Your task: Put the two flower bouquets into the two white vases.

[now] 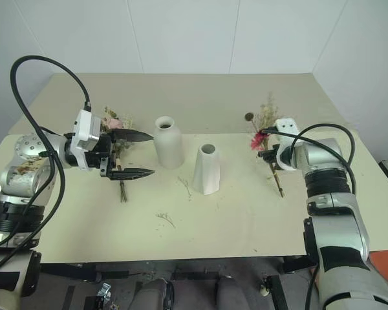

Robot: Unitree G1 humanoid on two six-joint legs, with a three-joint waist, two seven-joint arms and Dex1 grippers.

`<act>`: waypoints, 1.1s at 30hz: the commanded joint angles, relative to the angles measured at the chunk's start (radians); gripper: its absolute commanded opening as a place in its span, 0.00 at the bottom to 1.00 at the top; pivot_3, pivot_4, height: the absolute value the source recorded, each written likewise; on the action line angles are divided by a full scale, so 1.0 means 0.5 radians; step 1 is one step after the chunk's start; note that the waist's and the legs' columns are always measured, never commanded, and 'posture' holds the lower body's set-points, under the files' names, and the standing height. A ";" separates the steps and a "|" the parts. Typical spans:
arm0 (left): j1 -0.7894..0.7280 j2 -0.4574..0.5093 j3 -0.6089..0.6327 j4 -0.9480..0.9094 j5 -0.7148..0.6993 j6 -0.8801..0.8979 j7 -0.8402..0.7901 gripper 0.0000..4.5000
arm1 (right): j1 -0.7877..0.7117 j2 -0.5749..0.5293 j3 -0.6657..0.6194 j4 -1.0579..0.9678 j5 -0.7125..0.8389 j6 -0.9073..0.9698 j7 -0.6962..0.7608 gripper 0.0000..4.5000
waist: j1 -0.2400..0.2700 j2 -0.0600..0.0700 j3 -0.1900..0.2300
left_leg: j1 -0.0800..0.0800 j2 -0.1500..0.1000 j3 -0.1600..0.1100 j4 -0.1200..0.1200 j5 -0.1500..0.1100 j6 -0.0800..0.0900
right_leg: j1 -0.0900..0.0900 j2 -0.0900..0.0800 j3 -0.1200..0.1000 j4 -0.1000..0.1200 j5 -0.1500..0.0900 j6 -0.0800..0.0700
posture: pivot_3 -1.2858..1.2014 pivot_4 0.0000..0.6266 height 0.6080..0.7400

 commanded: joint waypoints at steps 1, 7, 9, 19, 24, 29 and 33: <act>-0.053 0.030 0.054 -0.010 -0.027 -0.023 -0.008 1.00 | 0.138 0.080 -0.318 -0.706 0.074 -0.311 -0.197 0.00 | 0.002 0.000 0.000 | 0.000 0.000 0.000 -0.001 0.000 0.000 | 0.000 0.000 0.000 0.000 0.000 0.000 | 0.52 0.24 1.00; -0.051 0.050 0.129 0.016 -0.090 0.033 0.005 1.00 | 0.375 0.381 -0.732 -1.588 0.595 -0.626 -0.130 0.00 | -0.002 0.000 0.000 | 0.001 0.001 0.000 -0.005 0.000 0.000 | -0.002 0.000 0.001 0.001 0.000 0.000 | 0.52 0.24 1.00; -0.043 0.061 0.158 0.014 -0.119 0.059 0.020 1.00 | 0.393 0.475 -0.742 -1.745 0.743 -0.715 -0.096 0.00 | 0.001 0.000 0.000 | 0.004 0.001 -0.001 -0.005 0.000 0.000 | 0.002 0.000 0.000 0.001 0.000 0.000 | 0.52 0.24 1.00; 0.063 0.101 0.203 -0.093 -0.138 0.131 0.096 1.00 | 0.459 0.843 -0.417 -1.724 0.709 -1.127 -0.175 0.00 | -0.010 0.001 0.000 | 0.010 0.000 0.000 -0.007 0.001 -0.001 | 0.003 0.000 0.000 0.006 0.000 0.000 | 0.52 0.24 1.00; 0.150 0.133 0.247 -0.199 -0.155 0.188 0.152 1.00 | 0.450 0.868 -0.335 -1.651 0.714 -1.201 -0.171 0.00 | -0.018 0.001 0.000 | 0.009 0.000 0.000 -0.007 0.001 -0.002 | 0.002 0.000 0.000 0.006 0.000 0.000 | 0.52 0.24 1.00; 0.212 0.174 0.279 -0.273 -0.190 0.229 0.192 1.00 | 0.491 0.880 -0.283 -1.721 0.745 -1.183 -0.195 0.00 | -0.023 0.001 0.000 | 0.010 0.000 -0.001 -0.008 0.001 -0.002 | 0.002 0.000 0.000 0.005 0.000 0.000 | 0.52 0.24 1.00; 0.212 0.182 0.282 -0.290 -0.204 0.246 0.208 1.00 | 0.531 0.909 -0.241 -1.773 0.752 -1.178 -0.233 0.00 | -0.032 0.002 0.000 | 0.010 0.000 -0.001 -0.009 0.001 -0.002 | 0.002 0.000 0.000 0.006 0.000 -0.001 | 0.52 0.24 1.00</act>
